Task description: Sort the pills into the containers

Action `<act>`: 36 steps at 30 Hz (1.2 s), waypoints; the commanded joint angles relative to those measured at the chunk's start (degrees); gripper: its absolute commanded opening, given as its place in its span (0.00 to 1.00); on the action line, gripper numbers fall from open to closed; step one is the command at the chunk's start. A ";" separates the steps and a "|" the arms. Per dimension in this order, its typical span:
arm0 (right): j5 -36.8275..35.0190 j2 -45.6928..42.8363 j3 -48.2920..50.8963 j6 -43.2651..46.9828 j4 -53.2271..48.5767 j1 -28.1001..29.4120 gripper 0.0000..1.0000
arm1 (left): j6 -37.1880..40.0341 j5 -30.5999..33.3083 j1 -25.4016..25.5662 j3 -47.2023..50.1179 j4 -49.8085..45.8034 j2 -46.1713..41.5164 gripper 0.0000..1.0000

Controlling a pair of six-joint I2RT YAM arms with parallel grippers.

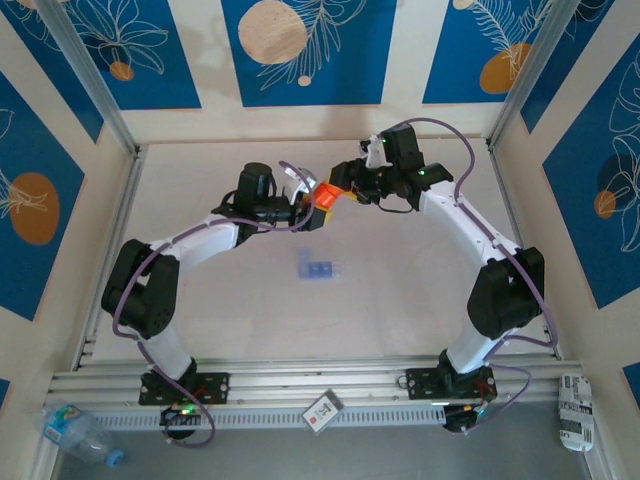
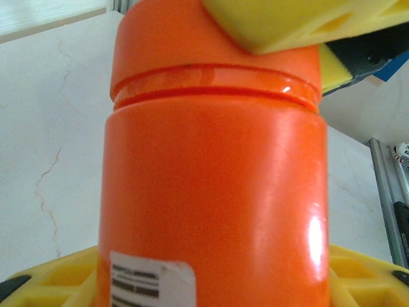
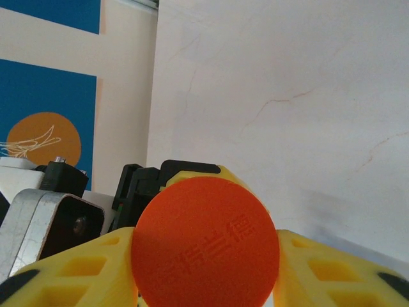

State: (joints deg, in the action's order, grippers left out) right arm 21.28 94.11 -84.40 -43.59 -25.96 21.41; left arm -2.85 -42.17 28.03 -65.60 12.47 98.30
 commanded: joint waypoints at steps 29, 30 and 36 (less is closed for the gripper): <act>-3.97 -7.68 6.84 -3.98 5.91 -3.01 0.81 | 6.72 0.96 1.00 -5.56 -6.77 -1.85 0.00; -4.55 -7.33 6.62 -4.41 5.68 -2.58 0.81 | 7.13 1.11 1.10 -5.88 -7.34 -1.81 0.00; -4.88 -5.12 5.40 -5.71 6.27 -0.94 0.81 | 8.21 1.23 1.62 -6.64 -8.94 -1.30 0.00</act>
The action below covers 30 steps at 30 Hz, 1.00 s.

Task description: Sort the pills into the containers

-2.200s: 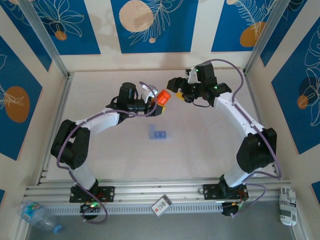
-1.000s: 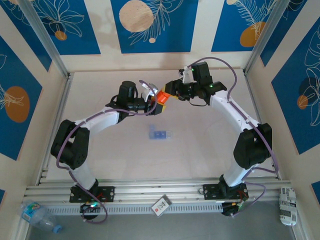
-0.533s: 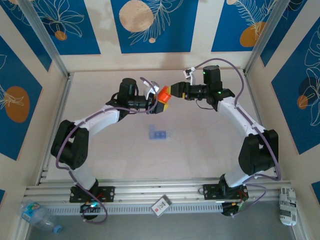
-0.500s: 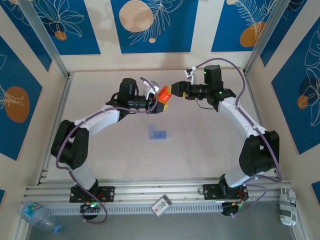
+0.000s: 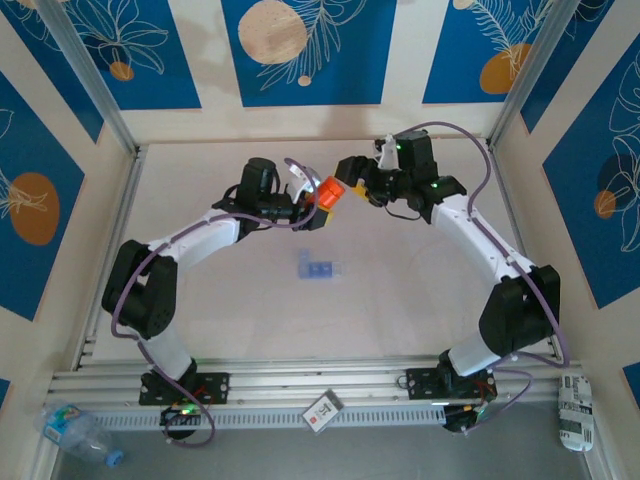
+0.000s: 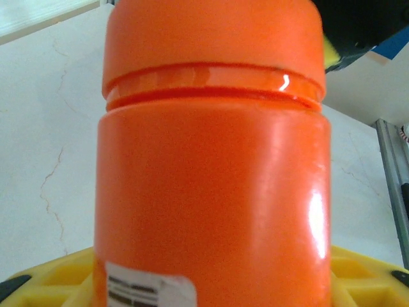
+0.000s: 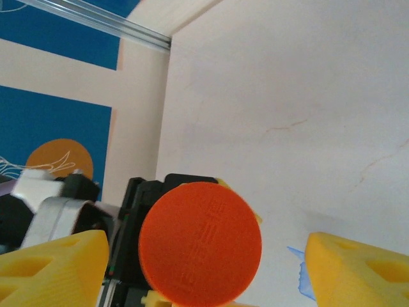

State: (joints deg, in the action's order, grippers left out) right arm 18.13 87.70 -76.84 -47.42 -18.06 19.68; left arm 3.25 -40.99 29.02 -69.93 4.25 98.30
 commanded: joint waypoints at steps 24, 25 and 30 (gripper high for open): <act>6.92 1.72 1.91 6.94 6.50 0.80 0.43 | -2.73 -3.48 0.22 -3.01 2.82 -1.09 0.00; 8.13 1.35 2.56 10.06 7.43 0.48 0.43 | -3.90 -5.26 0.00 -3.21 3.26 -1.22 0.00; 15.72 0.01 5.13 21.00 10.81 -1.76 0.43 | -10.40 -12.96 -0.97 -3.16 7.89 -1.71 0.00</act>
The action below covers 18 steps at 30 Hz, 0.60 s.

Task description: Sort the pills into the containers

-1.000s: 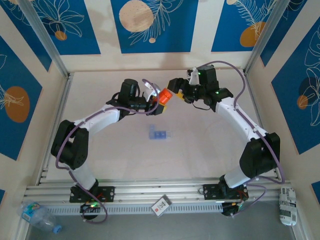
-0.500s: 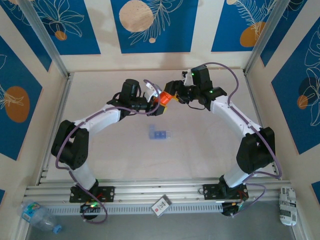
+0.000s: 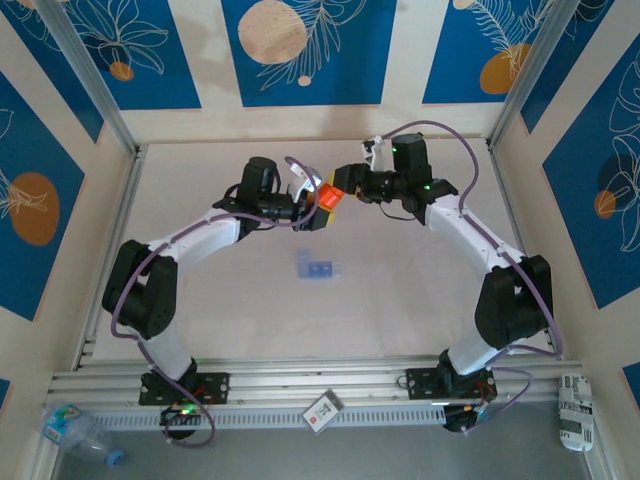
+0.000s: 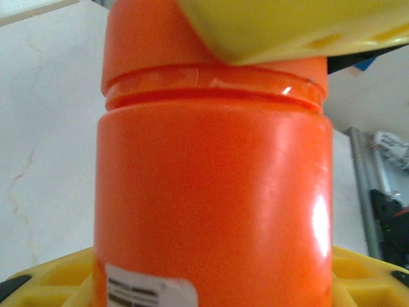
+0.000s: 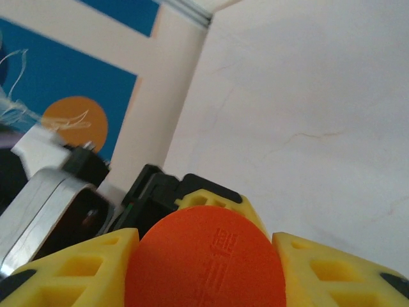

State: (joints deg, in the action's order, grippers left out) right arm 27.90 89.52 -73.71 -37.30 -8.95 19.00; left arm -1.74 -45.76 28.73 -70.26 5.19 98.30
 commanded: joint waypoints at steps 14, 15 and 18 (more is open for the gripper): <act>-5.49 -6.07 0.60 -6.56 -3.44 -3.51 0.81 | 4.66 5.93 0.12 -2.29 -0.81 -3.34 0.00; -7.08 -6.09 0.66 -8.76 -4.56 -3.66 0.81 | 5.91 7.77 0.34 -1.97 -1.09 -3.68 0.00; -8.85 -5.76 1.01 -14.02 -5.67 -3.87 0.82 | 8.90 12.10 1.09 -1.09 -1.72 -4.33 0.00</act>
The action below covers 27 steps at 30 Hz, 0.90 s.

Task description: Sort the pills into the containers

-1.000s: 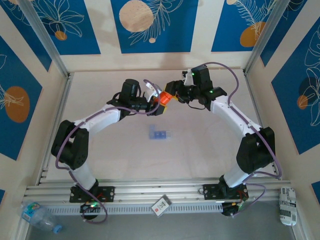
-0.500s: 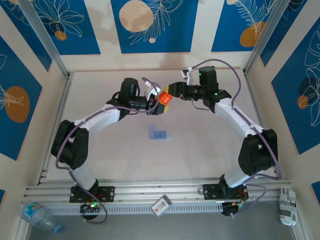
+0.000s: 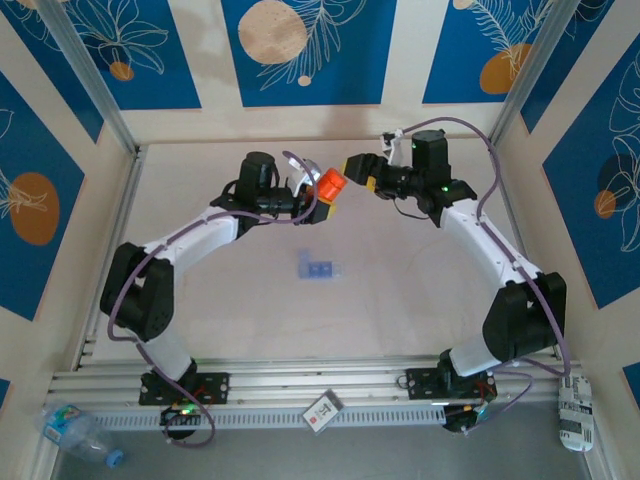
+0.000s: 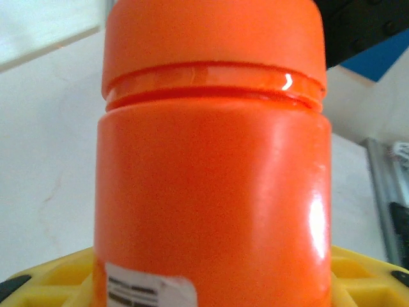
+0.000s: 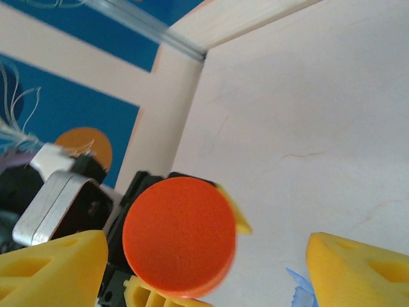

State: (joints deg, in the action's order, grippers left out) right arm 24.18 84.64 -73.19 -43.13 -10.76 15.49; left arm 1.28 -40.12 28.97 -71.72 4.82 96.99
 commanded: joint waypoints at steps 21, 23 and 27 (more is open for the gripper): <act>-7.08 4.32 -3.00 -11.02 -2.65 5.97 0.79 | 10.05 9.00 3.15 -0.17 -4.28 -1.65 0.00; -7.02 4.55 -3.10 -11.08 -2.47 6.38 0.77 | 10.02 8.92 3.14 -0.22 -4.29 -1.56 0.00; -6.58 4.85 -3.71 -10.92 -2.46 7.01 0.75 | 9.96 8.82 3.24 -0.35 -4.29 -1.30 0.00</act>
State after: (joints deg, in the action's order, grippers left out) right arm 16.91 88.99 -74.91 -53.78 -12.88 21.82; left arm 9.63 -30.76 31.68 -71.55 -0.71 95.85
